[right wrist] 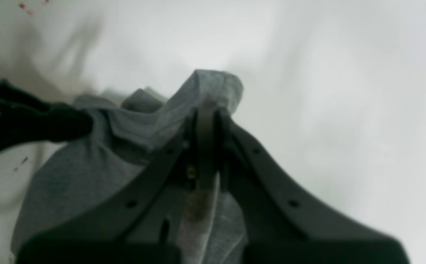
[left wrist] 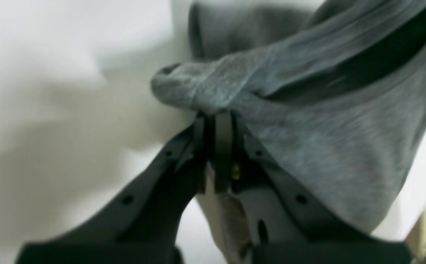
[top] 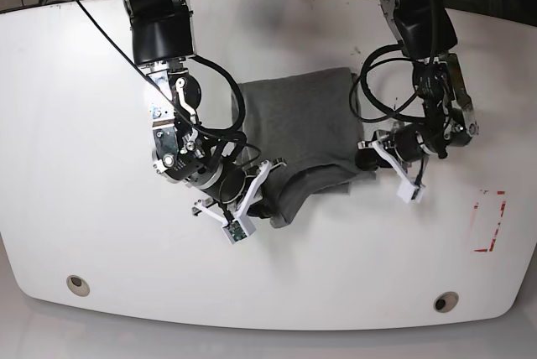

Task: Fold the T-shirt properly
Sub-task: 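Hold the bundle corners with both grippers and tuck the edges flat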

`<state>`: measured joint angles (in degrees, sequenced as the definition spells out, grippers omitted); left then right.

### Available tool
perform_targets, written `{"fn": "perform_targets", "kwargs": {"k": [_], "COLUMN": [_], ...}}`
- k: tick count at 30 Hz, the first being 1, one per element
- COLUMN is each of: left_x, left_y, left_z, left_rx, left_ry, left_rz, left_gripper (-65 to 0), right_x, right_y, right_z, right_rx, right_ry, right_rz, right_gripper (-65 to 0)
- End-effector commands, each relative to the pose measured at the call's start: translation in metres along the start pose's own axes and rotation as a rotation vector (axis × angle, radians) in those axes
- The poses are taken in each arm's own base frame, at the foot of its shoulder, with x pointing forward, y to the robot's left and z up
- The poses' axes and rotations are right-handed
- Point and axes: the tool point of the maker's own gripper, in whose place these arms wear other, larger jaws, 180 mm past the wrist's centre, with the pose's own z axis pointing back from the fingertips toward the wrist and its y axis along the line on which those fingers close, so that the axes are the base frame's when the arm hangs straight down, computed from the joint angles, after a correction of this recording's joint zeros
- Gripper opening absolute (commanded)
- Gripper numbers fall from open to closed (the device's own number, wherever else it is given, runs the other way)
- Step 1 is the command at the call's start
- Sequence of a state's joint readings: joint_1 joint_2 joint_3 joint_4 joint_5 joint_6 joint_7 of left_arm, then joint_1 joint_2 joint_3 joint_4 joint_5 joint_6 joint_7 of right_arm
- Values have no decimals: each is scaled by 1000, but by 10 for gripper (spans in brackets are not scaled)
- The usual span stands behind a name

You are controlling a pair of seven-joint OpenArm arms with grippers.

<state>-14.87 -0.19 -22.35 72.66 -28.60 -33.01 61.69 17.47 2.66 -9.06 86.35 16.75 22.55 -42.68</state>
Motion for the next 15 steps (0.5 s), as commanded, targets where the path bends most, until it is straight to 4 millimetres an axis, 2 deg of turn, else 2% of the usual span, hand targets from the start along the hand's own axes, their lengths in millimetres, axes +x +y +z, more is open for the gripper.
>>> {"fn": "perform_targets", "kwargs": {"k": [1,15], "left_x": [27,25], "left_y": [-6,-6], "left_z": [8,9], "left_rx": [-7,-5], "left_ry": [-71,-47], "left_rz": [-41,-48], "left_gripper": [-649,-647], "right_x": [27,28], "right_y": [2,3], "right_z": [4,5], "right_rx": [7,7], "right_ry": [-76,-79], "right_rz": [23,25], "right_gripper": [-650,-650]}}
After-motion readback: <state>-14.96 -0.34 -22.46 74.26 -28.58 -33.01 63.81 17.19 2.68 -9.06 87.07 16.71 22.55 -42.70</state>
